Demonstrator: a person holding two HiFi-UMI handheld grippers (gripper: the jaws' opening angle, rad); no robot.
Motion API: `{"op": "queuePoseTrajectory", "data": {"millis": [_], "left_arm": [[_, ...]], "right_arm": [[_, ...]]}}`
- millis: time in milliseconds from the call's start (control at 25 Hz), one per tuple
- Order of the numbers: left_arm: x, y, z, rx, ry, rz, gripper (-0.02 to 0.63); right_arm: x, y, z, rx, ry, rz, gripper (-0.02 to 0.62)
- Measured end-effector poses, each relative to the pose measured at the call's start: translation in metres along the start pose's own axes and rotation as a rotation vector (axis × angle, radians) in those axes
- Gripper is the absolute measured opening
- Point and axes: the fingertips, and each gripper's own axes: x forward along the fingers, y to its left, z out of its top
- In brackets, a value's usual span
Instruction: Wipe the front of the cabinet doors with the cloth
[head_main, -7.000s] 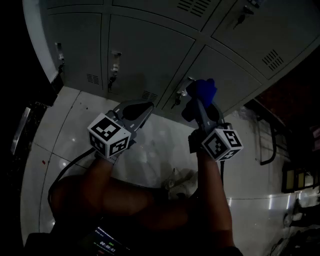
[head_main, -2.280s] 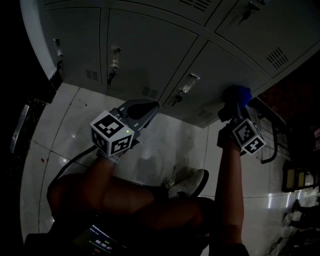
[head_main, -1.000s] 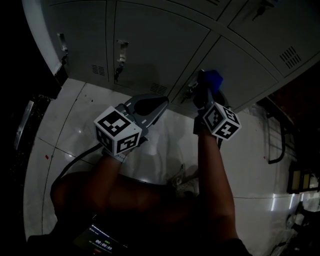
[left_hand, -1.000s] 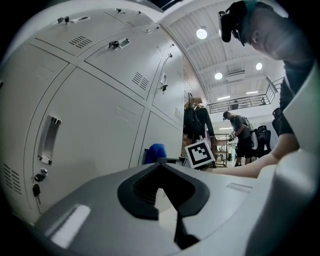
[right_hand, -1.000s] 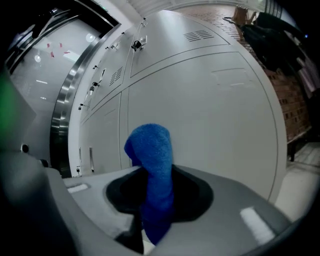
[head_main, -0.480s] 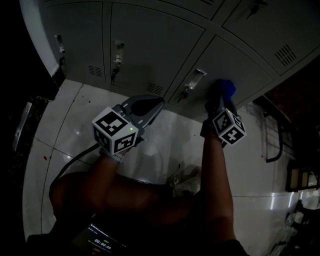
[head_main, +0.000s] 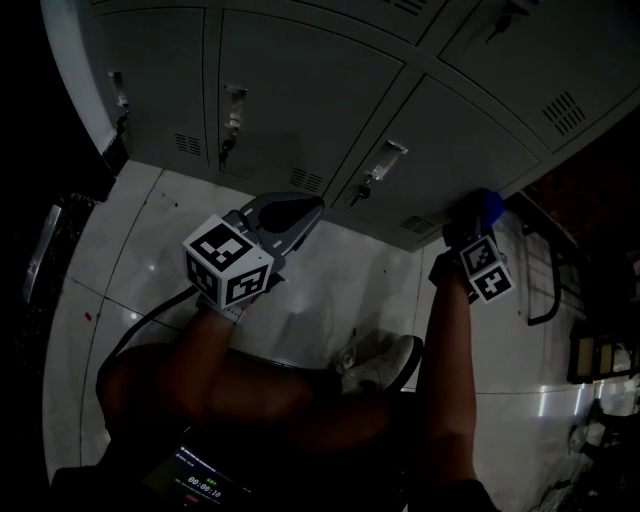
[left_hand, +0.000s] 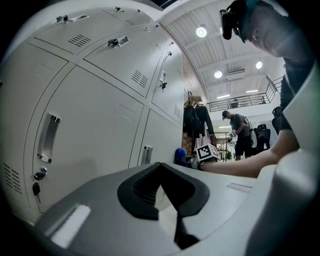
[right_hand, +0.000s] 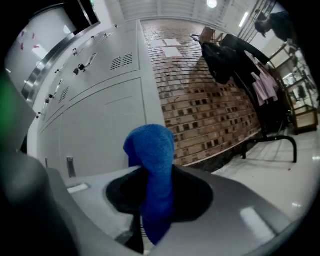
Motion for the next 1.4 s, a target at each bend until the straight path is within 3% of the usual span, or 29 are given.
{"op": "queuePoseTrajectory", "data": {"millis": [160, 320, 560, 720, 880, 1200, 1400], "left_arm": [[0.000, 0.001, -0.001, 0.001, 0.002, 0.003, 0.003], [0.000, 0.002, -0.001, 0.006, 0.004, 0.004, 0.003], [-0.001, 0.001, 0.002, 0.011, 0.002, 0.007, 0.003], [-0.001, 0.000, 0.003, 0.010, -0.002, 0.005, 0.003], [-0.001, -0.001, 0.005, 0.007, -0.007, 0.005, 0.003], [-0.001, -0.003, 0.003, 0.010, 0.002, -0.001, 0.003], [-0.001, 0.000, 0.001, 0.011, 0.005, 0.000, 0.003]], "right_arm": [[-0.004, -0.035, -0.002, 0.031, 0.003, -0.071, 0.106], [-0.009, -0.020, 0.001, 0.014, -0.017, -0.047, 0.106], [-0.016, 0.092, -0.006, -0.085, -0.034, 0.179, 0.106], [-0.017, 0.154, -0.047, -0.166, 0.033, 0.303, 0.106], [-0.014, 0.177, -0.095, -0.207, 0.120, 0.362, 0.106], [0.002, 0.191, -0.129, -0.079, 0.155, 0.428, 0.106], [0.012, 0.167, -0.127, -0.041, 0.140, 0.356, 0.106]]}}
